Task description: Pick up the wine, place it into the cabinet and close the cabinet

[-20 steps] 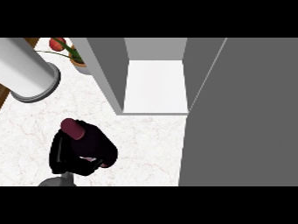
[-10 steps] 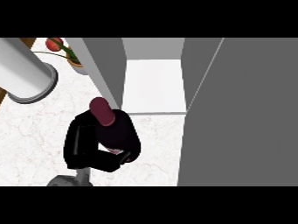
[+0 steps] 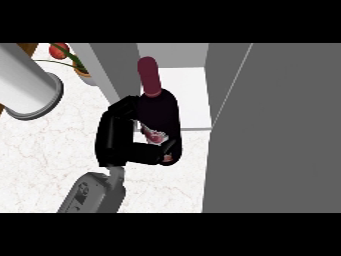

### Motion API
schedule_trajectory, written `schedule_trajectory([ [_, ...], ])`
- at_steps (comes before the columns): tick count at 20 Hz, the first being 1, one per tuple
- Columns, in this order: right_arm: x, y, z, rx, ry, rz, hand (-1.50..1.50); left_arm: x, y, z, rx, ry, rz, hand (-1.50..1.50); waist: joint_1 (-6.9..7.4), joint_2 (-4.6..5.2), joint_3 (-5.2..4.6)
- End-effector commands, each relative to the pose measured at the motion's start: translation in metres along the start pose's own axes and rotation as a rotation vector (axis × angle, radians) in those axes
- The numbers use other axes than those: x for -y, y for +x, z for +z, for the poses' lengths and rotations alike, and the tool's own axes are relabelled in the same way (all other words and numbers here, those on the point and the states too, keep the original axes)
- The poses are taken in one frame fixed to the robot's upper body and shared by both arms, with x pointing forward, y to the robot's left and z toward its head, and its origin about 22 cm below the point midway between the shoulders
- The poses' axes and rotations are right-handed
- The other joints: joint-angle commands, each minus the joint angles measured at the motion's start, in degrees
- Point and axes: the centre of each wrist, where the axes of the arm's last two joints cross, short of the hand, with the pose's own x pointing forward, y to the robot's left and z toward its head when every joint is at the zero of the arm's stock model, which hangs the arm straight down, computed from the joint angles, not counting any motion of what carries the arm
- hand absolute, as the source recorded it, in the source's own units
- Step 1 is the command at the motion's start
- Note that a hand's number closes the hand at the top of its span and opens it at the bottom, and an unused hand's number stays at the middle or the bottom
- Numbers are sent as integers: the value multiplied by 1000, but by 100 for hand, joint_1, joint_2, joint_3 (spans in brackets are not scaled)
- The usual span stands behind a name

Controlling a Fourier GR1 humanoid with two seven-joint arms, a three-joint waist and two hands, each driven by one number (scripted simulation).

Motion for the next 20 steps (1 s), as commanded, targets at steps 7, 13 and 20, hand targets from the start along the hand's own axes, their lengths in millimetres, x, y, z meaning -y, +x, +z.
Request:
schedule_trajectory([
  [7, 2, 42, 27, 83, 40, -48, -150, 16, -21, -16, -37, 53, -85, 150, 38, 6, -3],
  [13, -3, 44, 35, 58, 64, -76, -150, 13, -55, -22, -77, 102, -128, 150, -100, 16, -5],
  [20, 3, 33, 28, 79, 60, -56, -150, 9, -82, -21, -86, 122, -122, 150, -120, 36, -6],
])
